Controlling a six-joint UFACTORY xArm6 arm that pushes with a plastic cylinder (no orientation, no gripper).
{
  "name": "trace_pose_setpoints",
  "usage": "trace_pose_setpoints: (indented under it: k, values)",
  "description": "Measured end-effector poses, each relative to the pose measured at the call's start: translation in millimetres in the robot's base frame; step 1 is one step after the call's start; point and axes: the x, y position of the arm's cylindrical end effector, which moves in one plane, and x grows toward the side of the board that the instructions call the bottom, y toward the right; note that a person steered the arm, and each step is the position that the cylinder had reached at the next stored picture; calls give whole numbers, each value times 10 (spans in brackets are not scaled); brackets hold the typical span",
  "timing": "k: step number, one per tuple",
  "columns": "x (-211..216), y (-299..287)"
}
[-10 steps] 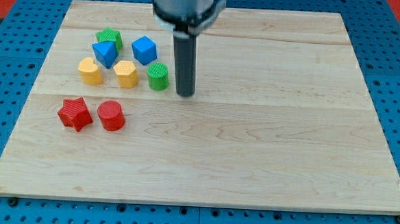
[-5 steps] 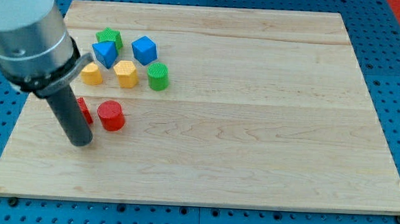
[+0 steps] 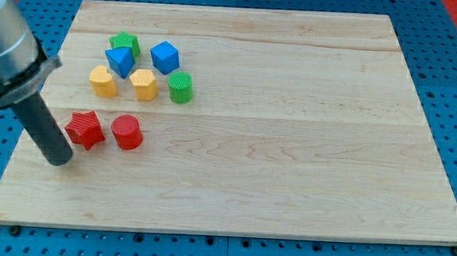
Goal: Move the red star slightly upwards of the board
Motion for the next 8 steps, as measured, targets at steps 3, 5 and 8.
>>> trace_pose_setpoints:
  k: [3,5,8]
  values:
    - [-215,51]
    - [-425,23]
    - [-26,520]
